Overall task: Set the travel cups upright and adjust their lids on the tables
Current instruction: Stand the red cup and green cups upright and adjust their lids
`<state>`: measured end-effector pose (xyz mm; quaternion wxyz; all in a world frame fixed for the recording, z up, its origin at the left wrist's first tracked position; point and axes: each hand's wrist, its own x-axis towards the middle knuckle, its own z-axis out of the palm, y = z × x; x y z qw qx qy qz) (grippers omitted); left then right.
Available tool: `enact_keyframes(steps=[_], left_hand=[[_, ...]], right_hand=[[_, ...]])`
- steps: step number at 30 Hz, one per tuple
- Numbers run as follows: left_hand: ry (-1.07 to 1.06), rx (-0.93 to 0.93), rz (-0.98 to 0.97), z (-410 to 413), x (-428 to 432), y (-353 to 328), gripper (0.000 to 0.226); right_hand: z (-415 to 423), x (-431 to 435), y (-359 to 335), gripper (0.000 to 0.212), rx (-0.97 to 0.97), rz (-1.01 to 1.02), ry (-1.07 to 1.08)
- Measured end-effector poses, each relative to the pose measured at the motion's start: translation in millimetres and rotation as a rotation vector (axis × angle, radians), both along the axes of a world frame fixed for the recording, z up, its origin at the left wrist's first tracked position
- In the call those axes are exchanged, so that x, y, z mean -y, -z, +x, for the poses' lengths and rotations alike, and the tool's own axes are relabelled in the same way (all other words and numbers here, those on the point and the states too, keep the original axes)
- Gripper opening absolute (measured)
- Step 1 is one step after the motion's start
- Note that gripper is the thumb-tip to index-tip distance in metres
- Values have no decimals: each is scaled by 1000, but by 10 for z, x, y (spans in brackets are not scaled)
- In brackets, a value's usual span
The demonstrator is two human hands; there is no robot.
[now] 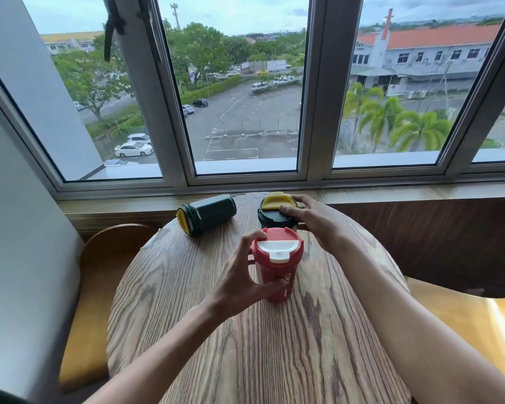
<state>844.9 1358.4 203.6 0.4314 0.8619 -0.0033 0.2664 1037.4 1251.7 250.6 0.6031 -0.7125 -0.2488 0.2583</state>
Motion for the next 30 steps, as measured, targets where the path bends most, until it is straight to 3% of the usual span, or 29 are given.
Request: enact_keyframes(steps=[5, 8, 11, 13, 17, 20, 23, 26, 30], left_hand=[[53, -29, -31, -42, 11, 25, 86], [9, -53, -133, -91, -17, 31, 89], [-232, 48, -90, -102, -175, -47, 61], [-423, 113, -31, -79, -374, -120, 46], [-645, -47, 73, 10, -957, -203, 58], [-676, -267, 62, 140, -1356, -135, 85], [-665, -376, -118, 301, -1619, -44, 102], [-627, -371, -352, 390, -1737, 34, 103], [-624, -306, -459, 412, -1776, 116, 97]], right_hand=[[-32, 20, 33, 38, -41, 28, 0], [-66, 59, 28, 47, 32, -43, 48], [-155, 116, -5, 51, 283, -31, 225], [-268, 157, -60, 41, 467, 29, 323], [-442, 170, -222, 31, 707, -26, 238], [-445, 140, -262, 40, 743, -221, 53], [-437, 108, -231, 32, 772, -260, 29], [-384, 29, -267, 21, 802, -188, 185], [-114, -113, -352, 39, 567, -294, 158]])
